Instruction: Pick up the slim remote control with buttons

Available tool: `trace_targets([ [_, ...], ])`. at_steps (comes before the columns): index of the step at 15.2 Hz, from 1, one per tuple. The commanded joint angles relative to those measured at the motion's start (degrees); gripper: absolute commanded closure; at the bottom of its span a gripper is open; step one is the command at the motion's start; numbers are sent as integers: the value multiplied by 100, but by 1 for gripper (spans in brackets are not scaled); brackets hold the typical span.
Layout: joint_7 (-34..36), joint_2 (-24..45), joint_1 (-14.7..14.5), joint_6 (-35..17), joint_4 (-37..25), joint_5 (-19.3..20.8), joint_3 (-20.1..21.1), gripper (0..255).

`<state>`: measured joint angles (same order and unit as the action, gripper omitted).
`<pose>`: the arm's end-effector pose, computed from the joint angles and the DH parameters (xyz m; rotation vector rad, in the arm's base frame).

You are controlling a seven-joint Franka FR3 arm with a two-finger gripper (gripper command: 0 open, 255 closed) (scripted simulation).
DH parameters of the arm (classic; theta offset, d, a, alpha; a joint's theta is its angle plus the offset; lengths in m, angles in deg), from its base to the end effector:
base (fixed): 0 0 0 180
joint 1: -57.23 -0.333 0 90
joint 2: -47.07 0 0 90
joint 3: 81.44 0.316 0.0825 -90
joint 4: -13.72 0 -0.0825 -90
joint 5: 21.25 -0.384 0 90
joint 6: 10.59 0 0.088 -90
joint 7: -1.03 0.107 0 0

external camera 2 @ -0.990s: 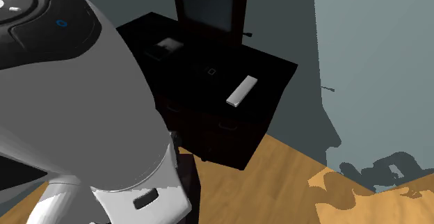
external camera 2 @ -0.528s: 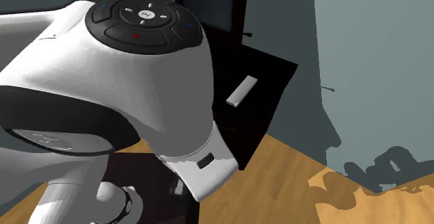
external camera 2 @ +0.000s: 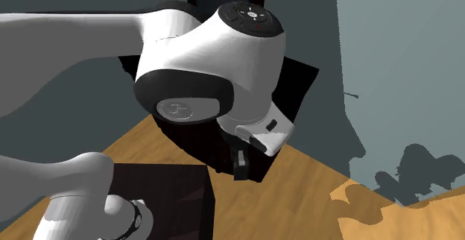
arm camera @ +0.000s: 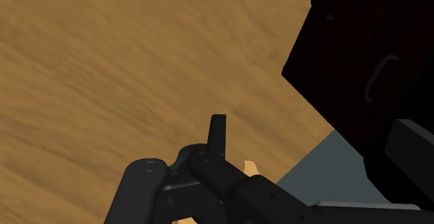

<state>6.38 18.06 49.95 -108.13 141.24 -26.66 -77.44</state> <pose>0.3872 0.0908 0.5652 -3.0822 -0.1253 0.0400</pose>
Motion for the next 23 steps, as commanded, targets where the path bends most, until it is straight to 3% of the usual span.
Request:
trace_targets([
  [1,-64,363,-103,-228,-152,-20,116,0],
  [12,-204,2172,-643,-1028,-1216,104,819,0],
  [23,-177,4056,-1288,-1346,-2745,727,1411,0],
])
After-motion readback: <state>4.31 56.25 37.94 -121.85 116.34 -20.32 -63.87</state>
